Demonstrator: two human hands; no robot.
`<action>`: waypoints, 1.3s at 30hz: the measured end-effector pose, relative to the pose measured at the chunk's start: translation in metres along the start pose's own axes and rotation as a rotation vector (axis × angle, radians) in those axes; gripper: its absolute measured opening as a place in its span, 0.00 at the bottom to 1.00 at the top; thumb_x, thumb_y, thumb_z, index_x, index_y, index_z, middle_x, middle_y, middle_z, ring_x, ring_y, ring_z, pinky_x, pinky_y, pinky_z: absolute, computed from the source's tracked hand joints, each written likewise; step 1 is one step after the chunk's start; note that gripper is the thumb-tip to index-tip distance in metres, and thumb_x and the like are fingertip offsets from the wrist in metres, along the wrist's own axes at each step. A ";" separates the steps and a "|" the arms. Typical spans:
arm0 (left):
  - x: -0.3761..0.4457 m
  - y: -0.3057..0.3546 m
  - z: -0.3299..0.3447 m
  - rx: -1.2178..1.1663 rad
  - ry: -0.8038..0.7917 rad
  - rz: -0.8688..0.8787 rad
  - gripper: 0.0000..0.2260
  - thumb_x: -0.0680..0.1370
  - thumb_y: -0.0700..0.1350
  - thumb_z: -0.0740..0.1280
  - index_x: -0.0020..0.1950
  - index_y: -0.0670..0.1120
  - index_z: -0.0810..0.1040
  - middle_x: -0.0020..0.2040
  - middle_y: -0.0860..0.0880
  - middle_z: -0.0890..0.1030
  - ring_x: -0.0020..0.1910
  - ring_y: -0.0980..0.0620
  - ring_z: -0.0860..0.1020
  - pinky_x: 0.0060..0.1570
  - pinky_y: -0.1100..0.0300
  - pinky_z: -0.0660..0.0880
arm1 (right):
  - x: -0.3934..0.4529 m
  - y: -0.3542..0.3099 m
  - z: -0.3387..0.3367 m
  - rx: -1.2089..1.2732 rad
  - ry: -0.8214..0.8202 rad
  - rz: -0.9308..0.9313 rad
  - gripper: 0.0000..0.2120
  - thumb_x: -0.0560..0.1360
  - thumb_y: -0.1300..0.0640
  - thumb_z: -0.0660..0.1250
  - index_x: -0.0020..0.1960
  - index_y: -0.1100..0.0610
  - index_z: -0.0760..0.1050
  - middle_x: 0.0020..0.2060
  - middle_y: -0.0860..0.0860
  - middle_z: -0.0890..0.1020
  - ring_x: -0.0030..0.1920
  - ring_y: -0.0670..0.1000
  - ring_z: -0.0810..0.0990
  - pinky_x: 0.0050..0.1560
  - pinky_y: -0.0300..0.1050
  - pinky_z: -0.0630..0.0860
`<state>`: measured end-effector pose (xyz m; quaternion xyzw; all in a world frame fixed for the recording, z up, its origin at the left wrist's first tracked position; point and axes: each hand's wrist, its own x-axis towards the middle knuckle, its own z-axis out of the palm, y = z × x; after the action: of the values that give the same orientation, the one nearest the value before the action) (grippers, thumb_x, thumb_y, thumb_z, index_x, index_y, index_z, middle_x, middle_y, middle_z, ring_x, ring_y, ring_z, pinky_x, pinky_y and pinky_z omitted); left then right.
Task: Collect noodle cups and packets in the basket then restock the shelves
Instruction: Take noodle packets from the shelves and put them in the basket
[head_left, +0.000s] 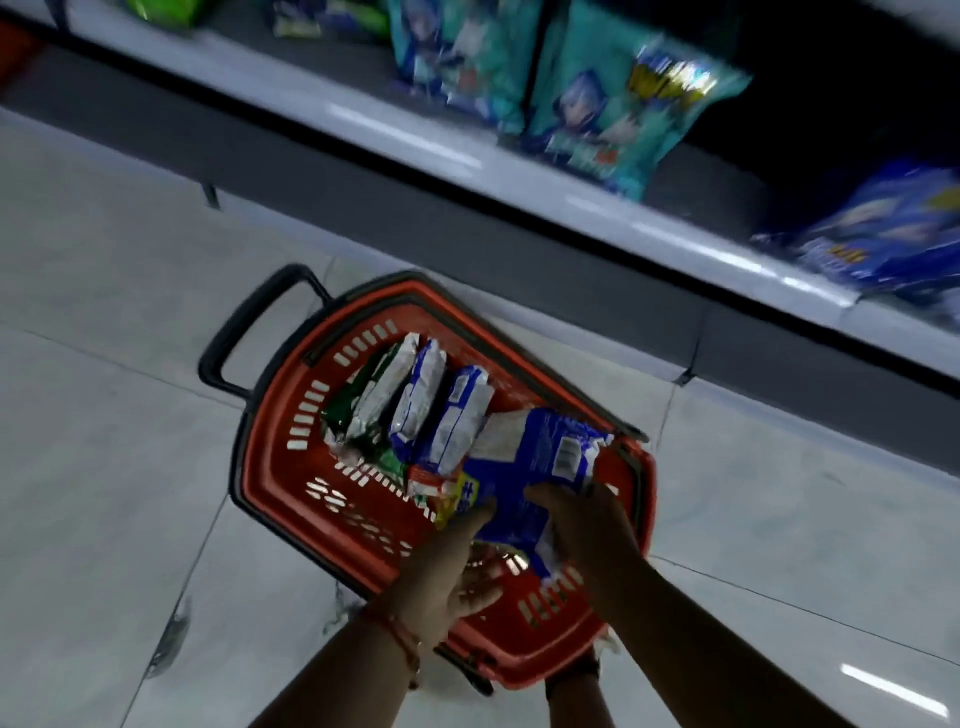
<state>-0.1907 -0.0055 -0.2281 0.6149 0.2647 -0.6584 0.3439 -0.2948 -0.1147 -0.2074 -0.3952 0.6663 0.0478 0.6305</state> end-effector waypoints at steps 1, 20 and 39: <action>-0.024 0.007 0.004 0.042 0.007 0.058 0.37 0.66 0.63 0.75 0.67 0.44 0.73 0.55 0.43 0.80 0.50 0.45 0.80 0.44 0.49 0.80 | -0.028 -0.014 -0.012 0.020 -0.034 -0.040 0.09 0.74 0.60 0.71 0.52 0.58 0.76 0.34 0.54 0.83 0.31 0.53 0.82 0.33 0.45 0.78; -0.602 0.041 0.256 0.490 -0.278 1.659 0.41 0.72 0.39 0.75 0.74 0.66 0.57 0.60 0.65 0.77 0.56 0.65 0.79 0.48 0.66 0.78 | -0.515 -0.214 -0.331 0.188 0.080 -1.129 0.28 0.75 0.72 0.66 0.65 0.44 0.69 0.52 0.45 0.85 0.51 0.48 0.85 0.45 0.39 0.80; -0.788 -0.029 0.503 0.888 -0.679 2.179 0.44 0.73 0.50 0.74 0.67 0.81 0.45 0.62 0.81 0.63 0.55 0.79 0.69 0.40 0.76 0.73 | -0.656 -0.195 -0.566 0.457 0.706 -1.292 0.28 0.69 0.54 0.74 0.65 0.37 0.70 0.55 0.44 0.83 0.52 0.45 0.84 0.50 0.49 0.82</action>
<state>-0.5235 -0.2756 0.6033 0.3760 -0.7390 -0.1862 0.5271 -0.7049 -0.2597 0.5667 -0.5574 0.4583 -0.5978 0.3491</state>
